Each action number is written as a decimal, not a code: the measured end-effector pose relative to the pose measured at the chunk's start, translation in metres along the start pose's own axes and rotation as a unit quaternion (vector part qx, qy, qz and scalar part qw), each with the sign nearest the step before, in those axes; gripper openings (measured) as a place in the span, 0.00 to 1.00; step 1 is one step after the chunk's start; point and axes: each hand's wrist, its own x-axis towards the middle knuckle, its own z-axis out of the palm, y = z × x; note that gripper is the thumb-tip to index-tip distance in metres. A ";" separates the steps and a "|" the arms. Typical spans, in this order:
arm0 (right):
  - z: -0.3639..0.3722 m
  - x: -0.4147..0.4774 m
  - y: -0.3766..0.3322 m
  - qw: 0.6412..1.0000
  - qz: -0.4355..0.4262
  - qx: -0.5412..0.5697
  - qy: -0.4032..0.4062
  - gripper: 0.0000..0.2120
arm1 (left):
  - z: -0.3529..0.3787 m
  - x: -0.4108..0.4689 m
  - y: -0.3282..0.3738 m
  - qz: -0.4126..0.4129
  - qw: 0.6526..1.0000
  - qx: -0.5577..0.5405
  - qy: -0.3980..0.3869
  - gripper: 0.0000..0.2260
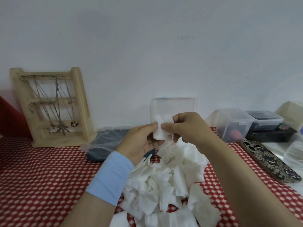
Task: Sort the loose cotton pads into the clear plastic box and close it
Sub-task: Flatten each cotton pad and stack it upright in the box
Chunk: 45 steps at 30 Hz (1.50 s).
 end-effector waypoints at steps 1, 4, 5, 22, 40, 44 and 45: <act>-0.001 0.000 -0.001 1.000 0.000 -0.003 -0.003 0.12 | 0.000 0.000 0.001 -0.003 1.000 -0.002 -0.004 0.13; -0.001 -0.001 -0.002 1.000 0.004 -0.013 -0.015 0.13 | 0.001 -0.001 0.002 -0.010 1.000 -0.005 -0.019 0.13; -0.001 -0.001 -0.002 1.000 0.005 -0.015 -0.012 0.14 | 0.002 -0.002 0.002 -0.010 1.000 -0.011 -0.023 0.13; -0.010 0.008 0.011 0.988 0.059 0.108 -0.092 0.19 | -0.001 -0.010 0.011 0.009 0.993 0.086 -0.078 0.14; -0.027 0.002 0.019 0.887 0.000 -0.407 -0.217 0.17 | -0.013 0.001 0.008 0.006 0.997 0.032 0.068 0.14; -0.033 0.004 0.017 0.939 -0.031 -0.309 -0.147 0.09 | -0.014 0.001 0.008 0.012 0.995 0.055 0.084 0.13; -0.033 0.004 0.016 0.951 -0.040 -0.276 -0.133 0.09 | -0.014 0.001 0.008 0.012 0.994 0.057 0.088 0.12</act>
